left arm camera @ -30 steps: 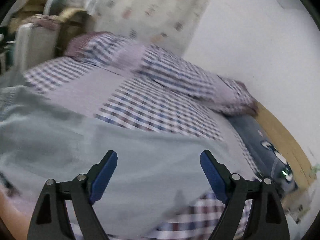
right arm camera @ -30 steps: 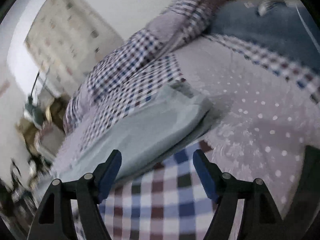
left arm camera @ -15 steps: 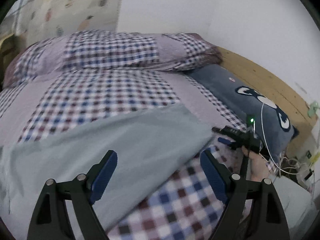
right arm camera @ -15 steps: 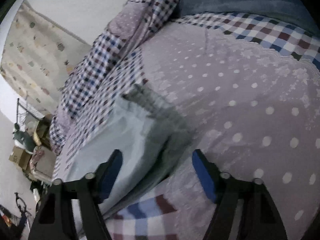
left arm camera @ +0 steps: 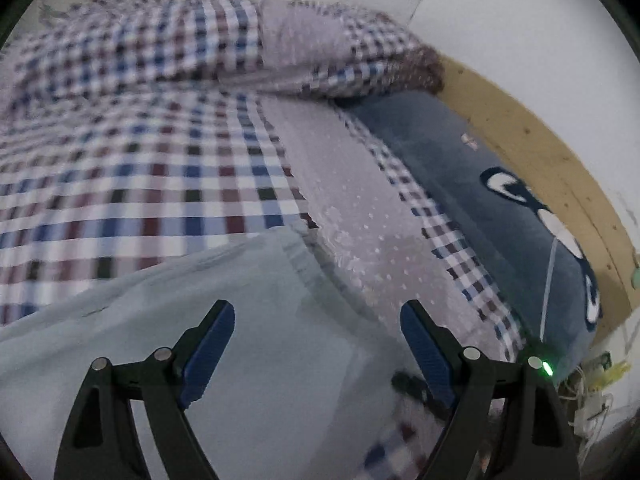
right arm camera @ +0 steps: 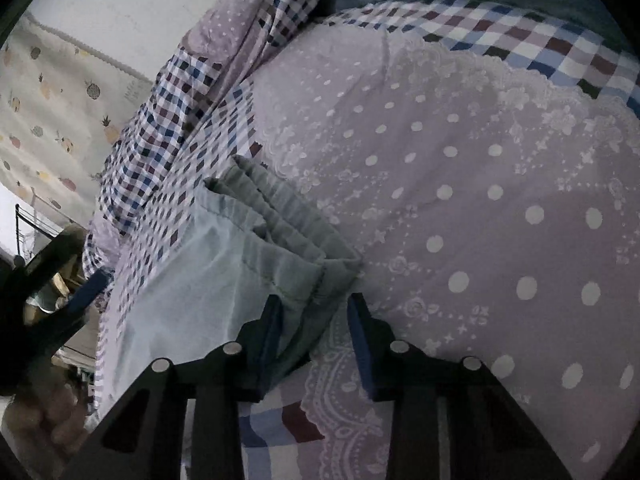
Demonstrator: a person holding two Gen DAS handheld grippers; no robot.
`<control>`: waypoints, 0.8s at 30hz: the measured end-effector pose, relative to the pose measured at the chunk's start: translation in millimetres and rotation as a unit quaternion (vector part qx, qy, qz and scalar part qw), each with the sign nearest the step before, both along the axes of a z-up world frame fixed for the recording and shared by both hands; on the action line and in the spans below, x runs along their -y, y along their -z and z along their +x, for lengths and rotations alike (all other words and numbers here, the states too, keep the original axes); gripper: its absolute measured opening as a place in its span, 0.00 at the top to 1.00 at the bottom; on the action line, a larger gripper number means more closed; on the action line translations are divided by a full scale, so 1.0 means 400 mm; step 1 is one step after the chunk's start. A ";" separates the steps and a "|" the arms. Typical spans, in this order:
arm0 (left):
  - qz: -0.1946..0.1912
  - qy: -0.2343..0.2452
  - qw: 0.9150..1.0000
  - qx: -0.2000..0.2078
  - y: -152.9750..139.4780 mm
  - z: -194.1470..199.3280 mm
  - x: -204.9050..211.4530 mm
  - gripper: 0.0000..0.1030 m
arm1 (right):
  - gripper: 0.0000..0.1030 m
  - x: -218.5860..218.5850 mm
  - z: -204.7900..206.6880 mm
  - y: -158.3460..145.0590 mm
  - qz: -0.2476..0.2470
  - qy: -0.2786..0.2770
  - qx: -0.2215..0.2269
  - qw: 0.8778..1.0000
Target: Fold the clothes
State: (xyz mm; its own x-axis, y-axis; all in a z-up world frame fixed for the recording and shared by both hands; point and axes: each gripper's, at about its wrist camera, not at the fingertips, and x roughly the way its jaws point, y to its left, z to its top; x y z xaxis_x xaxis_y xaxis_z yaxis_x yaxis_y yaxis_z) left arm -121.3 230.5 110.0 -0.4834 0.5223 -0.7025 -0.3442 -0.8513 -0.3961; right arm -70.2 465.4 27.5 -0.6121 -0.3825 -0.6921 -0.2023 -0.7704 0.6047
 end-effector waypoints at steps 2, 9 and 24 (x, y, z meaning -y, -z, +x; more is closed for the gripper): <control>-0.001 0.010 1.000 0.014 0.033 -0.057 -0.053 0.16 | 0.66 -0.002 -0.002 0.002 -0.006 -0.006 0.001 1.000; -0.068 -0.021 0.990 0.119 0.196 -0.222 -0.147 0.75 | 0.66 -0.008 -0.005 0.011 -0.019 -0.030 0.000 0.999; 0.040 -0.002 0.995 0.091 0.109 -0.108 -0.084 0.29 | 0.49 0.007 -0.022 0.019 -0.027 -0.016 -0.022 0.999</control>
State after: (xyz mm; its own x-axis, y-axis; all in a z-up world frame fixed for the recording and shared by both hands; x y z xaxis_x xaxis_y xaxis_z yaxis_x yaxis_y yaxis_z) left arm -164.5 264.2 66.5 -0.3535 0.5786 -0.7350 -0.2571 -0.8156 -0.5184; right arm -79.2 462.5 19.8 -0.6292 -0.4378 -0.6422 -0.1504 -0.7421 0.6532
